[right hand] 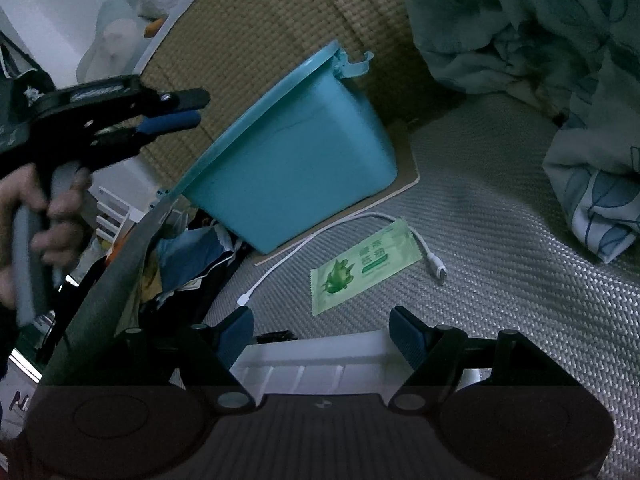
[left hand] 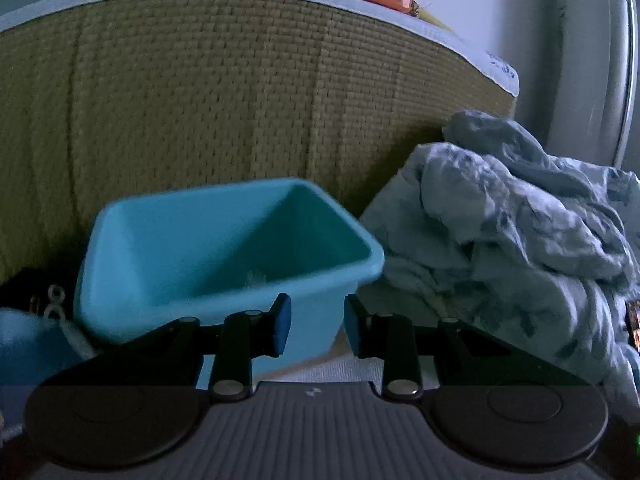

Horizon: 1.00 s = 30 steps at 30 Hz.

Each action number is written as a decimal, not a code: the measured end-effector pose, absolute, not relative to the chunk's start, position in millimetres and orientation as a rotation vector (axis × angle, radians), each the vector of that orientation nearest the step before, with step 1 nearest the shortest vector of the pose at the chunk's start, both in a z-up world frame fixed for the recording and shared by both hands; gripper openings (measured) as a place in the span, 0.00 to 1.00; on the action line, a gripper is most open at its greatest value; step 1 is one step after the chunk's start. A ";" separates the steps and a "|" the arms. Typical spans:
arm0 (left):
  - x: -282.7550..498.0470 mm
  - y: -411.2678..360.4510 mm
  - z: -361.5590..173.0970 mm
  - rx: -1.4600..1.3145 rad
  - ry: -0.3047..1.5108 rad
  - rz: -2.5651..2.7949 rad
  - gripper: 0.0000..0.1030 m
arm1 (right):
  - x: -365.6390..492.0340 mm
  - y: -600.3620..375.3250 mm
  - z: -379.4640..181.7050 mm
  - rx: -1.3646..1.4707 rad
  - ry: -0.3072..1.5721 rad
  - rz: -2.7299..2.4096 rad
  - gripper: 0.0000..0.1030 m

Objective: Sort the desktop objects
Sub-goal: 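Withdraw the left gripper from the teal bin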

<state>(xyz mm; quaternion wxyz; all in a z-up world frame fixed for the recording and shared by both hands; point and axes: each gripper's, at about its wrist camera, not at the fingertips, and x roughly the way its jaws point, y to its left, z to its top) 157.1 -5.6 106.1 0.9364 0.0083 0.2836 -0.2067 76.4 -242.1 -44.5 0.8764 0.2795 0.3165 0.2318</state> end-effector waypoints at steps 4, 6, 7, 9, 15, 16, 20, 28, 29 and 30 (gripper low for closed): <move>131.1 11.1 83.7 0.017 0.603 -0.368 0.32 | 76.0 -242.8 -47.1 0.606 0.664 0.503 0.77; 115.8 14.9 72.9 0.056 0.608 -0.324 0.31 | 75.2 -241.6 -46.7 0.597 0.657 0.507 0.77; 110.7 16.9 69.8 0.054 0.604 -0.317 0.32 | 74.5 -240.3 -46.5 0.589 0.652 0.511 0.77; 100.6 20.9 63.6 0.051 0.597 -0.305 0.32 | 73.0 -236.9 -45.4 0.568 0.643 0.525 0.77; 70.3 32.9 45.0 0.042 0.573 -0.268 0.32 | 68.0 -232.8 -41.6 0.525 0.609 0.540 0.77; 65.2 34.9 41.9 0.040 0.570 -0.262 0.32 | 67.5 -231.8 -41.3 0.516 0.607 0.541 0.77; 45.3 42.9 29.6 0.033 0.555 -0.239 0.32 | 60.0 -229.4 -36.1 0.455 0.554 0.521 0.77; 56.5 66.4 26.6 -0.057 0.584 -0.221 0.32 | 58.6 -224.6 -35.7 0.382 0.566 0.496 0.76; 59.3 70.4 24.9 -0.067 0.590 -0.209 0.32 | 56.9 -221.7 -35.0 0.360 0.567 0.498 0.76; 62.0 74.3 23.2 -0.077 0.595 -0.197 0.32 | 55.2 -218.9 -34.3 0.340 0.568 0.500 0.76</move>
